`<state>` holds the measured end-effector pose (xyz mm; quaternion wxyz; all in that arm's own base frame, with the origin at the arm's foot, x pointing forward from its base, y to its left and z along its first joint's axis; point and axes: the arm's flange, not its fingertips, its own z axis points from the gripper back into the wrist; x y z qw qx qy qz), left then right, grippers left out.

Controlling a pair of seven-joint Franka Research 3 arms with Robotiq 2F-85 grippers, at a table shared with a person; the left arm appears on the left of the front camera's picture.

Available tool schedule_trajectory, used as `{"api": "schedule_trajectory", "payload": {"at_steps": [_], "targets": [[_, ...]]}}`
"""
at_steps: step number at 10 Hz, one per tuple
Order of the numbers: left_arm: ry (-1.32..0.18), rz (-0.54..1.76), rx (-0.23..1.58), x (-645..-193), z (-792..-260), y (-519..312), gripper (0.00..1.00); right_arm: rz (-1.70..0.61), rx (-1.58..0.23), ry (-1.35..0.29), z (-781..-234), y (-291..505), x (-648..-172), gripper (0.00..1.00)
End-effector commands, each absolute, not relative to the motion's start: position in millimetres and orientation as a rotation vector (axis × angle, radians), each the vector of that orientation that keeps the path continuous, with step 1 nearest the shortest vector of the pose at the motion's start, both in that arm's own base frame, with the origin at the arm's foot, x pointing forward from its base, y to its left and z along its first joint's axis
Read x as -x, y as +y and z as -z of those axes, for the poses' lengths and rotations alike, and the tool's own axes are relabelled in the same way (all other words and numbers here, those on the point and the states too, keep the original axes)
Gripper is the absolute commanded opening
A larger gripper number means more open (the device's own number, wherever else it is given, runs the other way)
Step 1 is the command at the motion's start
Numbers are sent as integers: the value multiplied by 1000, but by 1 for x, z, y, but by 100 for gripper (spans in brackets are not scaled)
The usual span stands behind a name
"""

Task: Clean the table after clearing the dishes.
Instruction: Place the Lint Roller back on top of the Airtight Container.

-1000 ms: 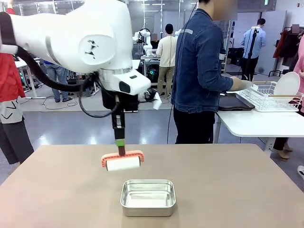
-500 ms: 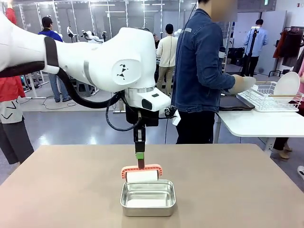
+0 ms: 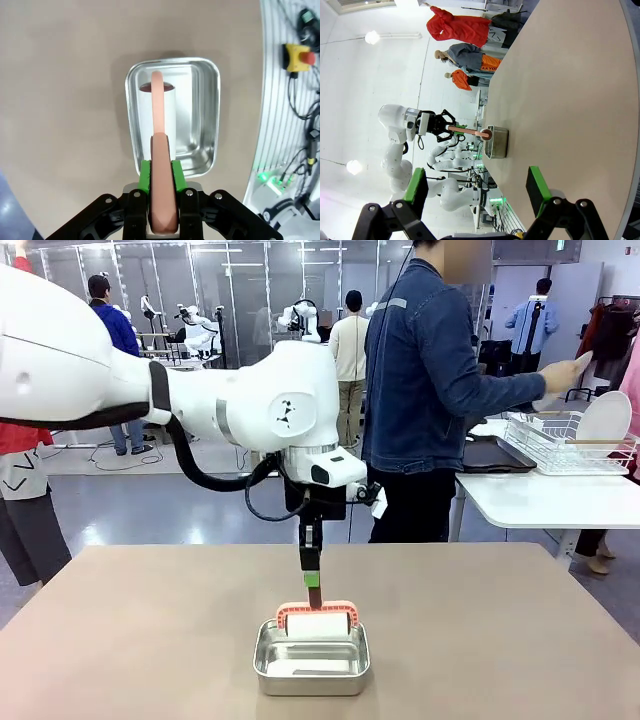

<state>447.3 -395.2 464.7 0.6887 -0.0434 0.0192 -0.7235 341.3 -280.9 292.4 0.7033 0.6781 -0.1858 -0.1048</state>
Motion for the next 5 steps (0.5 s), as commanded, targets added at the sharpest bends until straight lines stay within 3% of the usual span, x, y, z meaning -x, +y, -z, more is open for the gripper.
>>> {"api": "schedule_trajectory", "payload": {"at_steps": [1,5], "targets": [[84,1629,147,-457,-460,-395,21,235,-1499,-406,-295,-280,-339,100],[133,1647,110,-485,-435,-390,21,235,-1499,-406,-295,-280,-339,100]]}}
